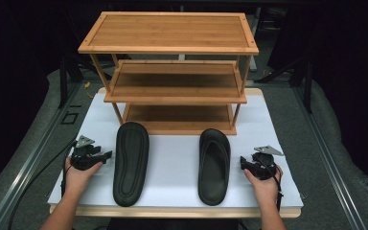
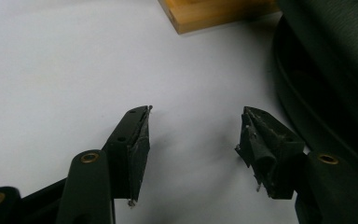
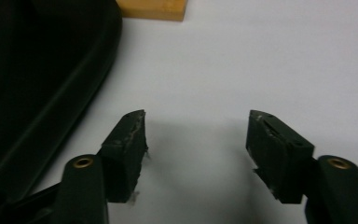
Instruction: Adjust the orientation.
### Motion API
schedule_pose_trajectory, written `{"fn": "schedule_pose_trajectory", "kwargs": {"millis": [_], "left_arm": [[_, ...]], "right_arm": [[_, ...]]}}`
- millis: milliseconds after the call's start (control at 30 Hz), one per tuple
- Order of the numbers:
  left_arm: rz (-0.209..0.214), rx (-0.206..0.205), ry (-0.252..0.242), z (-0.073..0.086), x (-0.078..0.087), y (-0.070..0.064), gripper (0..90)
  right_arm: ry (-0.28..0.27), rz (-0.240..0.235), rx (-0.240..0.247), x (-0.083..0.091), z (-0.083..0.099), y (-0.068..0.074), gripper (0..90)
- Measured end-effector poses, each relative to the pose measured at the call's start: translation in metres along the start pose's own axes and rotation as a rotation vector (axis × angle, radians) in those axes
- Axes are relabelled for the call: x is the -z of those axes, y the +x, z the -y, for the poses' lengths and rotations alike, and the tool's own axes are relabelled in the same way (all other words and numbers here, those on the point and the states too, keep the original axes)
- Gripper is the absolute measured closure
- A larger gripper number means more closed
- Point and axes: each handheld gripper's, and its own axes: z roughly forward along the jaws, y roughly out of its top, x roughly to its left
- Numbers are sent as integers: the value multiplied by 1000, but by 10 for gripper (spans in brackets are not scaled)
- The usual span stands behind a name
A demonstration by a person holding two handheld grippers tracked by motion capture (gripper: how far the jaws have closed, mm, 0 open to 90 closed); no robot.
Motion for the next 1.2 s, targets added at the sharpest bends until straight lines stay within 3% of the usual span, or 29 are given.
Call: {"fn": "schedule_pose_trajectory", "kwargs": {"millis": [167,267,433,500,533,600,700,767,800,1033,1167,1200], "left_arm": [[-8,43,1,3,8,3,426],[24,80,-21,2,13,3,427],[74,79,-64,3,26,-3,465],[96,100,-43,4,27,-3,467],[123,113,-4,3,27,-3,472],[142,89,16,5,29,-6,493],[103,38,13,15,34,-11,536],[138,63,30,20,32,-13,553],[147,62,13,19,32,-15,553],[173,27,26,16,23,-26,571],[176,26,16,14,24,-30,581],[181,30,8,14,25,-30,581]], "right_arm": [[-84,0,9,19,3,-3,407],[-85,-12,13,19,3,-3,405],[-97,-11,21,25,2,4,406],[-116,-27,19,28,1,8,407],[-121,-27,16,30,0,9,410],[-137,-25,22,32,-1,11,415],[-133,-21,-5,33,0,7,424],[-130,-11,-21,31,1,5,425],[-126,-20,-33,30,1,4,426],[-114,-30,-53,28,4,1,425],[-113,-38,-64,27,5,0,425],[-107,-21,-65,27,5,2,427]]}}
